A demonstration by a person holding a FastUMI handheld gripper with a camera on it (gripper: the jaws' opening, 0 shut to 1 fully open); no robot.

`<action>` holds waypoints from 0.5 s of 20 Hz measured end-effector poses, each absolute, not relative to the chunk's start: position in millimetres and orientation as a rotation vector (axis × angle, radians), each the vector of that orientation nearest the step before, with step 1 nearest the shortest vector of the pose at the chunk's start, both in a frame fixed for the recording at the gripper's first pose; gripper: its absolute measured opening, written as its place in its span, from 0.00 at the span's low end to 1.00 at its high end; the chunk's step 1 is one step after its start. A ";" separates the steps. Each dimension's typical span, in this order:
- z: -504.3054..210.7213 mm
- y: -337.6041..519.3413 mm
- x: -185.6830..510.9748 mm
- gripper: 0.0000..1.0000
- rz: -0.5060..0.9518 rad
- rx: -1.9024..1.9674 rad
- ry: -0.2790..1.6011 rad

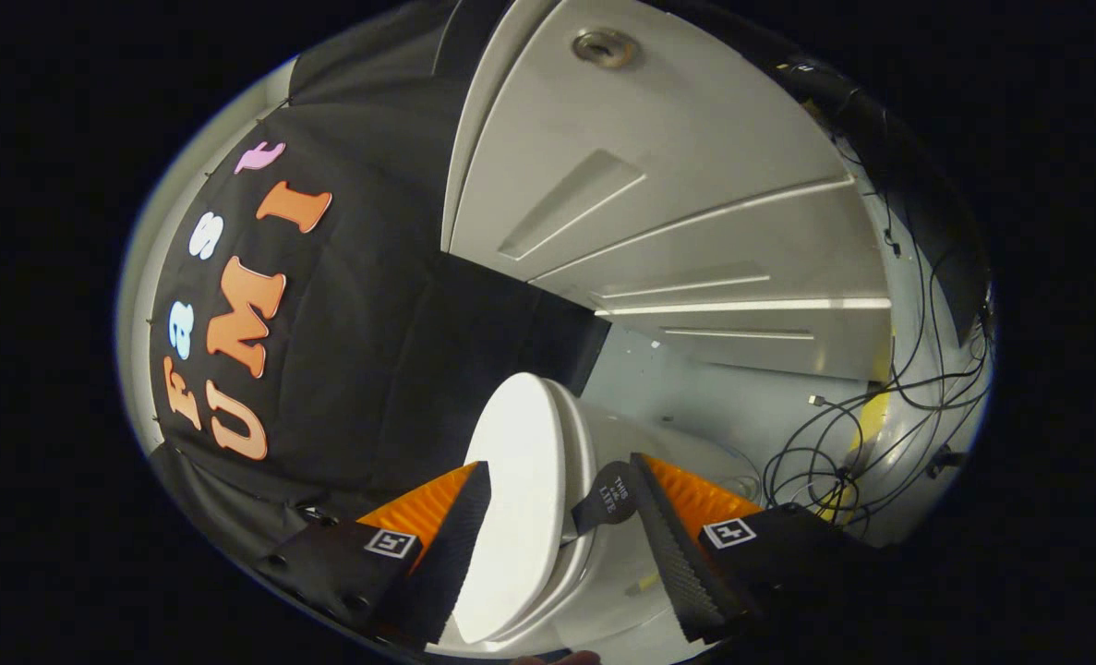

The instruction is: Open the toilet lid.

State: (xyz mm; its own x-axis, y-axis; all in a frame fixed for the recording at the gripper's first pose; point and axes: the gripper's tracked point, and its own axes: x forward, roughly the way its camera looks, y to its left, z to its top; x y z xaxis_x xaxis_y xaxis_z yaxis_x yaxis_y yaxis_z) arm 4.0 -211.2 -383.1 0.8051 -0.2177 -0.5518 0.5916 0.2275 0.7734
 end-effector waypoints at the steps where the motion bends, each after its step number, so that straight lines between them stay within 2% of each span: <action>1: -386.7 -212.8 -3.3 0.97 -0.602 1.233 0.356; 3: -391.2 -214.3 -3.2 0.97 -0.617 1.293 0.323; 7: -423.5 -193.3 16.1 0.97 -0.562 1.310 0.422; 10: -426.0 -190.4 31.8 0.74 -0.538 1.315 0.430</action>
